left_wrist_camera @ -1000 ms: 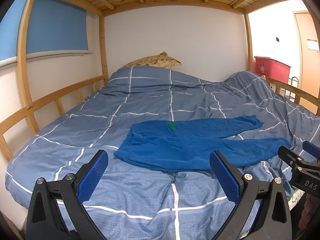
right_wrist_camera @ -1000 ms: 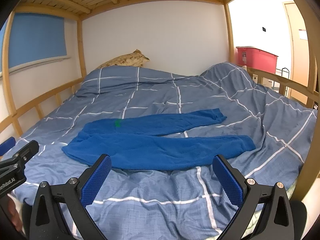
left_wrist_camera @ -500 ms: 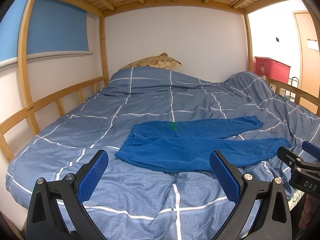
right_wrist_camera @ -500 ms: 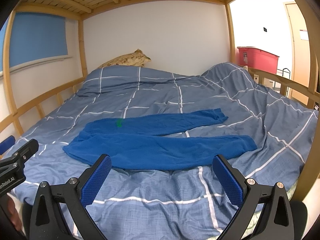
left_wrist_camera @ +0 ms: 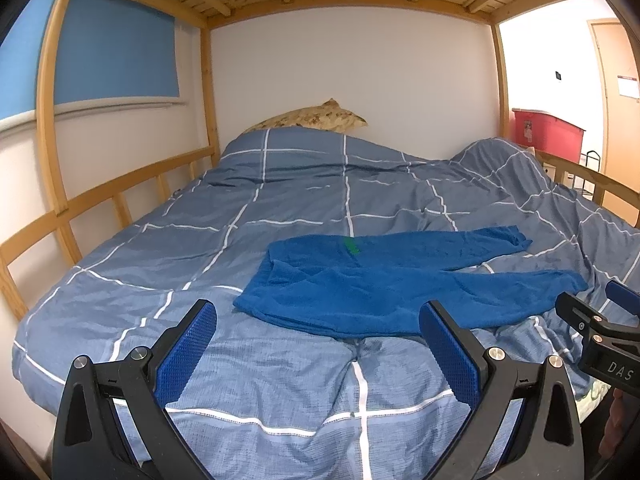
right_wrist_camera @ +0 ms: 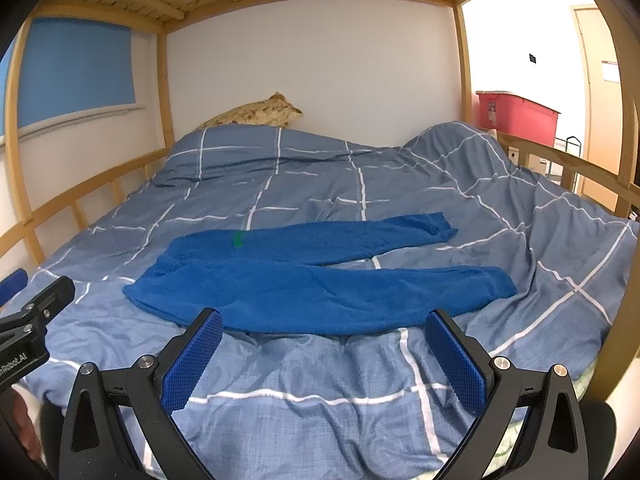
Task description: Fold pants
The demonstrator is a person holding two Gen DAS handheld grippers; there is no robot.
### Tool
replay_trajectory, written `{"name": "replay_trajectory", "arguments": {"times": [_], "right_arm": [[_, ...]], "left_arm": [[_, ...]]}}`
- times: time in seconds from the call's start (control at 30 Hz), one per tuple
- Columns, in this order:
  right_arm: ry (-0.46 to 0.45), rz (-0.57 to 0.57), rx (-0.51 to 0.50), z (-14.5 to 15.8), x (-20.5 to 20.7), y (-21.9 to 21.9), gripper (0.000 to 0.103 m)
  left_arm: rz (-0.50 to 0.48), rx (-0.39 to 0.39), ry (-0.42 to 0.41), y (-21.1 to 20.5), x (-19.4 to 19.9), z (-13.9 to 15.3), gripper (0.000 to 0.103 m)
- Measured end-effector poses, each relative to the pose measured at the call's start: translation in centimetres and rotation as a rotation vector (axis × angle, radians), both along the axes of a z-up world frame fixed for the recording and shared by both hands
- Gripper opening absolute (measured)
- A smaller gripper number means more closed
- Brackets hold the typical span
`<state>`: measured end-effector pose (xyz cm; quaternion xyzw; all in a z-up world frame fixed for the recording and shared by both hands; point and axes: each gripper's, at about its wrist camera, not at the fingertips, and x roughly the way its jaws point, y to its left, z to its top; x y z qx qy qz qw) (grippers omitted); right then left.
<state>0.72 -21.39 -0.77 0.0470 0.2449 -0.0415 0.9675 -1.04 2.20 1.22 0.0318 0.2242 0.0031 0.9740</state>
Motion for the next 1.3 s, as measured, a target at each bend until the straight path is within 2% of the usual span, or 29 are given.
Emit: {"name": "replay_trajectory", "arguments": {"times": [0.17, 0.4, 0.53, 0.63, 0.73, 0.93, 1.1, 1.23, 1.3], "right_arm": [[0.010, -0.005, -0.004, -0.9, 0.7, 0.7, 0.103], [0.000, -0.018, 0.047, -3.5, 3.7, 2.4, 0.103], [0.023, -0.017, 0.079, -4.9, 6.0, 3.5, 0.102], [0.056, -0.030, 0.121, -6.0, 7.8, 4.1, 0.102], [0.091, -0.039, 0.157, -7.2, 9.0, 4.7, 0.102], [0.183, -0.066, 0.239, -9.9, 11.6, 5.4, 0.097], [0.232, -0.103, 0.287, -11.7, 13.3, 5.2, 0.093], [0.256, -0.128, 0.313, -12.3, 14.1, 4.8, 0.090], [0.264, -0.135, 0.320, -12.4, 14.5, 4.8, 0.090]], "left_arm": [[0.015, 0.017, 0.023, 0.9, 0.9, -1.1, 0.103], [0.020, 0.118, 0.049, 2.9, 4.3, -3.0, 0.103], [0.006, 0.132, 0.067, 4.2, 7.0, -3.9, 0.103], [0.002, 0.130, 0.112, 5.0, 9.4, -5.0, 0.103], [-0.013, 0.095, 0.171, 5.7, 11.5, -6.1, 0.103], [-0.011, -0.065, 0.329, 8.2, 16.6, -8.8, 0.102], [0.031, -0.189, 0.415, 10.0, 19.4, -10.6, 0.095], [0.043, -0.233, 0.473, 10.4, 20.7, -12.2, 0.089], [0.045, -0.253, 0.500, 10.4, 21.0, -12.9, 0.083]]}}
